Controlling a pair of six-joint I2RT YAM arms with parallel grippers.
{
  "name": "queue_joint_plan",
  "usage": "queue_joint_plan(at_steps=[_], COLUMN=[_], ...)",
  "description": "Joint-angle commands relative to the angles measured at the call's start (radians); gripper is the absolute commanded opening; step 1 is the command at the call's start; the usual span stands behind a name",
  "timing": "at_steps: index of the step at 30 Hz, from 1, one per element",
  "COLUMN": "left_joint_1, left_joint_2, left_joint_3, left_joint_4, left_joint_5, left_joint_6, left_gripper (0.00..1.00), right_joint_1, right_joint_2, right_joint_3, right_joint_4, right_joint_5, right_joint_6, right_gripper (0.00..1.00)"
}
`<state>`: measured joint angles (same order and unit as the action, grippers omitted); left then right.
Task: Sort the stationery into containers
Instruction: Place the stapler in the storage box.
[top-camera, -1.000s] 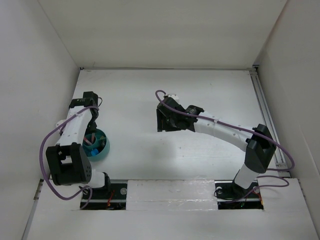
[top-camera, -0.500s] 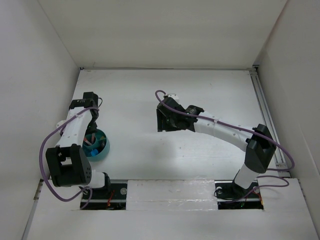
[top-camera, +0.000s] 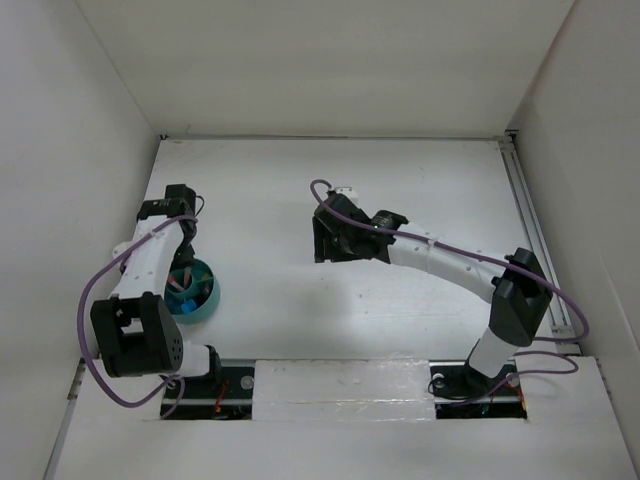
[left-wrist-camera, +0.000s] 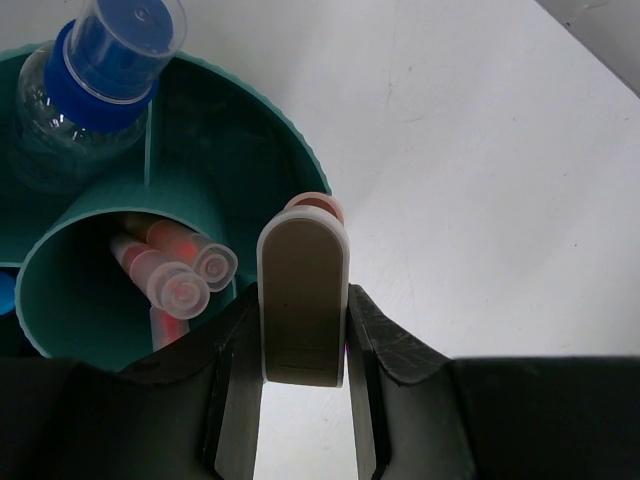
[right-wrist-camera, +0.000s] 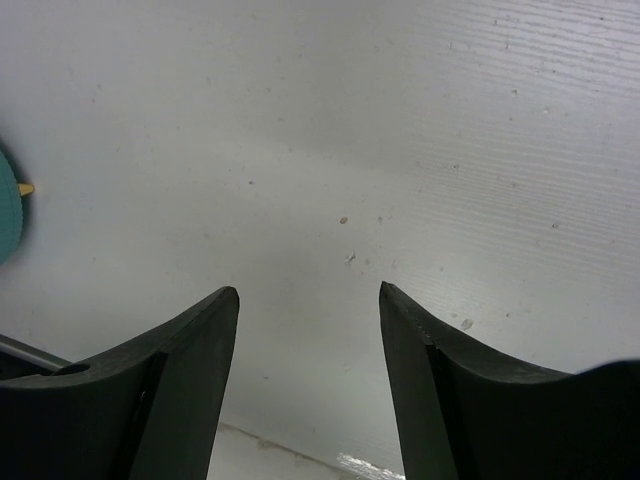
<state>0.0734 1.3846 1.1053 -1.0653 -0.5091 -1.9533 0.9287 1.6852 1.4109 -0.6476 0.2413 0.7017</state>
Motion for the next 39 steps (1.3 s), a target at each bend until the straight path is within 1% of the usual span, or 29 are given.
queue_joint_plan(at_steps=[1, 3, 4, 5, 8, 10, 12, 16, 17, 21, 23, 25, 26, 29, 36, 38, 39], left_joint_1=[-0.001, -0.001, -0.001, -0.001, -0.001, -0.001, -0.001, -0.001, -0.001, -0.001, -0.001, -0.001, -0.001, -0.001, -0.001, -0.001, -0.001], left_joint_2=[-0.061, -0.07, -0.07, -0.081, -0.081, -0.081, -0.09, -0.09, -0.09, -0.09, -0.09, -0.09, -0.09, -0.09, -0.099, -0.108, -0.108], left_joint_3=[-0.016, -0.025, -0.025, -0.025, -0.035, -0.035, -0.035, -0.044, -0.044, -0.044, -0.044, -0.044, -0.044, -0.053, -0.044, -0.044, -0.044], left_joint_4=[-0.062, -0.062, -0.062, -0.053, -0.053, -0.053, -0.053, -0.053, -0.053, -0.053, -0.053, -0.044, -0.044, -0.035, -0.035, -0.035, -0.035], left_joint_5=[-0.011, -0.011, -0.011, -0.011, -0.011, -0.011, -0.011, -0.011, -0.011, -0.011, -0.011, -0.011, -0.011, -0.011, -0.011, -0.02, -0.02], left_joint_6=[-0.377, -0.377, -0.377, -0.377, -0.377, -0.377, -0.377, -0.386, -0.386, -0.386, -0.386, -0.377, -0.377, -0.377, -0.377, -0.377, -0.377], left_gripper=[0.05, 0.05, 0.08, 0.12, 0.16, 0.16, 0.12, 0.12, 0.19, 0.25, 0.25, 0.28, 0.33, 0.37, 0.39, 0.44, 0.44], right_joint_1=[-0.008, -0.008, -0.008, -0.008, -0.008, -0.008, -0.008, -0.008, -0.008, -0.008, -0.008, -0.008, -0.008, -0.017, -0.018, -0.018, -0.018], right_joint_2=[-0.027, -0.027, -0.027, -0.027, -0.027, -0.027, -0.027, -0.027, -0.027, -0.027, -0.027, -0.027, -0.027, -0.027, -0.027, -0.027, -0.027], right_joint_3=[0.005, 0.005, 0.005, 0.005, 0.005, 0.005, 0.005, 0.005, 0.005, -0.004, -0.004, -0.004, -0.004, -0.004, -0.004, -0.004, -0.004], right_joint_4=[0.034, 0.043, 0.043, 0.043, 0.043, 0.043, 0.043, 0.043, 0.043, 0.043, 0.043, 0.043, 0.043, 0.043, 0.043, 0.043, 0.043], right_joint_5=[0.024, 0.024, 0.024, 0.024, 0.024, 0.024, 0.024, 0.024, 0.024, 0.024, 0.024, 0.024, 0.024, 0.024, 0.024, 0.024, 0.024], right_joint_6=[-0.019, -0.019, -0.019, -0.019, -0.019, -0.019, -0.019, -0.019, -0.019, -0.028, -0.028, -0.028, -0.028, -0.028, -0.028, -0.028, -0.028], right_gripper=[0.64, 0.64, 0.64, 0.64, 0.64, 0.64, 0.64, 0.64, 0.64, 0.64, 0.64, 0.64, 0.64, 0.64, 0.64, 0.64, 0.64])
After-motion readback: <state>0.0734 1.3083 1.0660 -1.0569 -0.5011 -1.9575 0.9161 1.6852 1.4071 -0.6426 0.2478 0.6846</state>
